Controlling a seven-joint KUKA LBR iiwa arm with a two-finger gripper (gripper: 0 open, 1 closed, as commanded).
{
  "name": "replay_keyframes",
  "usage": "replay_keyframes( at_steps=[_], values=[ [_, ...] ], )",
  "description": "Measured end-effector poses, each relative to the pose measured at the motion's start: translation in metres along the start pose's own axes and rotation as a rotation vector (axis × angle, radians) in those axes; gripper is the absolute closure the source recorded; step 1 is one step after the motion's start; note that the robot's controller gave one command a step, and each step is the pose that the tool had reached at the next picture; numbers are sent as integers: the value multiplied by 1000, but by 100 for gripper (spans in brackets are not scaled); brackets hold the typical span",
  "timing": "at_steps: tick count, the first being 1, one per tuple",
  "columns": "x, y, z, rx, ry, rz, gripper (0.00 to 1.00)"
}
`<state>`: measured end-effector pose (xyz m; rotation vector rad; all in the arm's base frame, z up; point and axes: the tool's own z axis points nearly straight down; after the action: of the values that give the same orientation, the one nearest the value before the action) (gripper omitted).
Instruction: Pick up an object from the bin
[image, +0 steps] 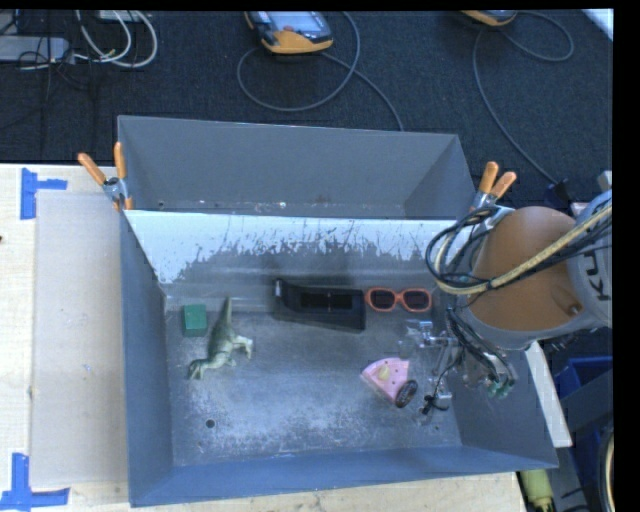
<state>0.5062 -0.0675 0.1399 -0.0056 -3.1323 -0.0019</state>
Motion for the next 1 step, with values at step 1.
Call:
replay_keyframes(
  at_steps=[1],
  values=[
    [-2, 0, -4, 1, -7, -3, 0]
  ],
)
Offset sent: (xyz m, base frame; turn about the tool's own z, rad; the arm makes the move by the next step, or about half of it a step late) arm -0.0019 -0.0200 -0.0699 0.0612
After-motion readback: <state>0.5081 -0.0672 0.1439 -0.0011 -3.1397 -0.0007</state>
